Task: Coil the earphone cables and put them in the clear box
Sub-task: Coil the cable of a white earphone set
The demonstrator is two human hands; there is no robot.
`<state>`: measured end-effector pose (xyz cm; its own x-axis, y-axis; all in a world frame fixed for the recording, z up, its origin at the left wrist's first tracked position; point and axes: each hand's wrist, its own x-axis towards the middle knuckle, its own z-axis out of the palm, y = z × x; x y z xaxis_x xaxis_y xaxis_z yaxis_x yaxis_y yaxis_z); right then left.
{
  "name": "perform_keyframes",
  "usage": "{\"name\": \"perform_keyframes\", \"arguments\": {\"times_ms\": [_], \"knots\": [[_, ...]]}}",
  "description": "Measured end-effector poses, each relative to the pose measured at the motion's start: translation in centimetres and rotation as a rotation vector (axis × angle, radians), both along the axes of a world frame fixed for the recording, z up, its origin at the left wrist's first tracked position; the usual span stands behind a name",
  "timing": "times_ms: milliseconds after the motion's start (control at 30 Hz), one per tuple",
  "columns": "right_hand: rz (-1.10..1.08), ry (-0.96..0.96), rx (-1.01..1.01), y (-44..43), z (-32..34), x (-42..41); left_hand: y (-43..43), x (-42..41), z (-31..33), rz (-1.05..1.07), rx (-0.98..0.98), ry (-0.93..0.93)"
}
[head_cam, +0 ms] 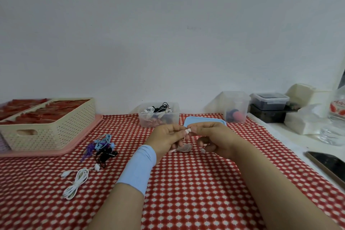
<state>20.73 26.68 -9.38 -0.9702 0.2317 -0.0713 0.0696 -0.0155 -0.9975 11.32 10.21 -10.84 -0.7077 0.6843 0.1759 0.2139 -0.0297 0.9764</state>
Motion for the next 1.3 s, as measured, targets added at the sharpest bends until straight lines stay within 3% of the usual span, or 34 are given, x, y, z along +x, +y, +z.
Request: {"name": "perform_keyframes", "arguments": {"times_ms": [233,533,733,867,967,1033,1133,1300], "knots": [[0.033,-0.040,-0.020,0.0,0.4,0.4,0.0,0.1,-0.1,-0.017,0.034,-0.078],[-0.104,0.019,0.128,-0.2,0.5,0.6,-0.2,0.4,0.2,0.034,-0.050,0.035],[-0.129,0.075,0.362,-0.5,1.0,1.1,0.1,1.1,1.0,0.047,-0.108,0.131],[-0.087,0.082,0.381,-0.2,1.6,1.5,0.2,1.2,1.1,0.071,-0.143,0.184],[-0.234,0.089,0.432,1.5,2.4,2.3,0.1,1.0,1.2,0.045,-0.167,0.233],[-0.326,0.047,0.622,3.2,2.5,2.8,0.0,1.0,1.3,0.047,-0.211,0.280],[-0.275,-0.113,0.885,4.6,2.2,3.4,0.0,0.9,1.2,0.069,-0.278,0.330],[-0.224,-0.354,1.001,5.6,1.9,3.6,0.1,0.9,1.4,0.069,-0.325,0.331]]}}
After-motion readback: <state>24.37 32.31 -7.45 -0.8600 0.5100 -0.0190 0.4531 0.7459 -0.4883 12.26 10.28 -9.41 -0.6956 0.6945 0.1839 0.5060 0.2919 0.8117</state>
